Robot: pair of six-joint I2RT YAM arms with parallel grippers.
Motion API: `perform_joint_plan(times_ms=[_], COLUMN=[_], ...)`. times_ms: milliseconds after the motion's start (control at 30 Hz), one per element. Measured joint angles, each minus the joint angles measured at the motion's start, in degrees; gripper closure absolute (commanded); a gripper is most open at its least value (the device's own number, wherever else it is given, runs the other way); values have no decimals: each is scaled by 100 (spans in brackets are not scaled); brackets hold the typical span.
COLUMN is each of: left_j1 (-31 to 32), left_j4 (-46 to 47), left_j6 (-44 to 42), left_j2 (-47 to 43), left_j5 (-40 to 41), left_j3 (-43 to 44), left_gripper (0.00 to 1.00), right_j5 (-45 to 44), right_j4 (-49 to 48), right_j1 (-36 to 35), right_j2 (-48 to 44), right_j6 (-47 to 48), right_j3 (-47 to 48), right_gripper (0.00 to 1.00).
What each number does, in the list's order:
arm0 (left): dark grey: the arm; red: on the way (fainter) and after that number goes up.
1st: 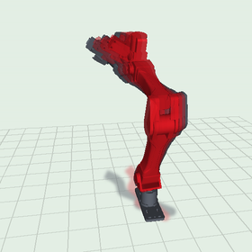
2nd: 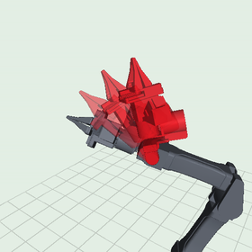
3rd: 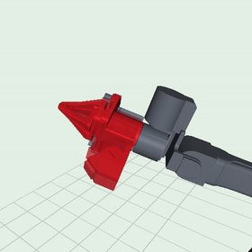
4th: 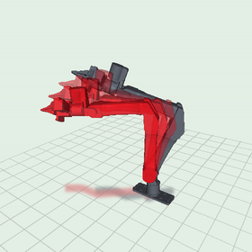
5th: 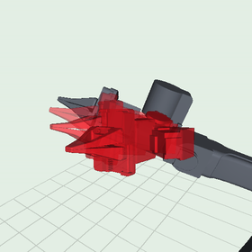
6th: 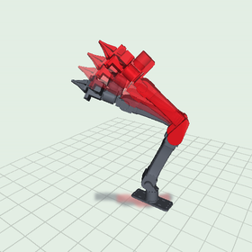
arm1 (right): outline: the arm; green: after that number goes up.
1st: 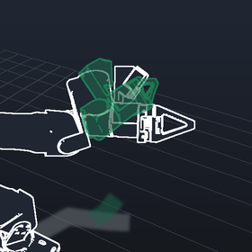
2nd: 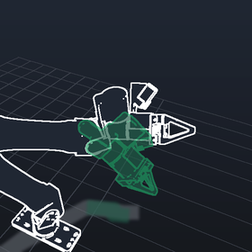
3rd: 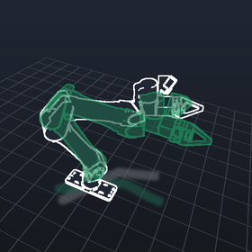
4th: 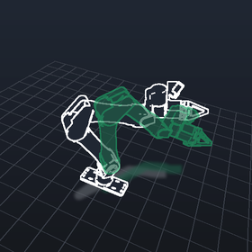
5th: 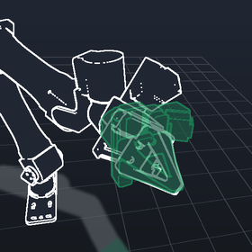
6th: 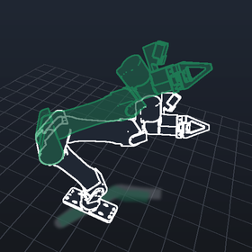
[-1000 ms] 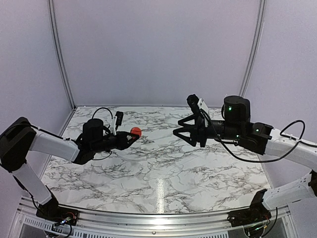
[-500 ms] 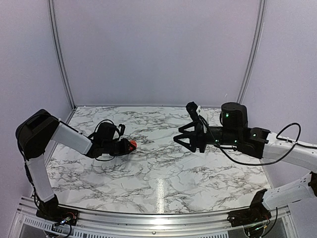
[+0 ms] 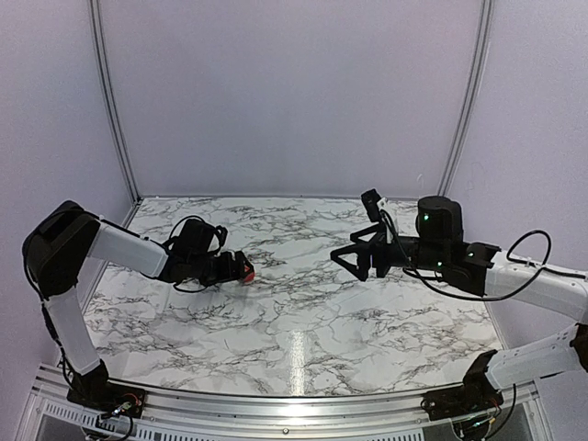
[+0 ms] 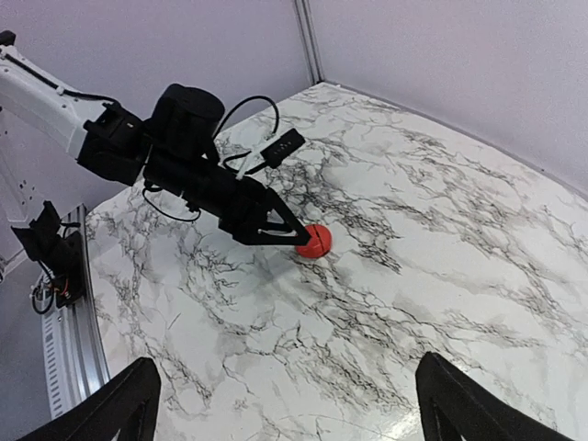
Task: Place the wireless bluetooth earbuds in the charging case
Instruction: Place the charging case with the earbuds at the center of the board, then reset both arms
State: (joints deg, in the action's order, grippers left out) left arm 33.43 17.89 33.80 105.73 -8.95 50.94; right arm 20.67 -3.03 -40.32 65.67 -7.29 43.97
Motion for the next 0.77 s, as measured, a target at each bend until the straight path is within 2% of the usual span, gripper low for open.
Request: perform_joint_plan(times_ms=[333, 500, 633, 767], left_j1=[-90, -675, -1209, -1314], left_j4=[-1628, -1884, -1851, -1810], left_j6=[-629, -863, -951, -960], left_j2=[-1593, -2752, -3508, -3943], left_j5=[664, 935, 1263, 1458], left_j3=[461, 485, 26, -717], left_gripper=[1, 1, 1, 1], right_j5=[131, 11, -68, -111], right_j4=[-42, -87, -210, -415], right_j1=[1550, 2243, 2793, 2999], right_j2=[144, 46, 11, -4], right_j6=[-870, -997, -1049, -1095], right_j3=[-131, -391, -697, -1154], right_gripper=[1, 1, 1, 1])
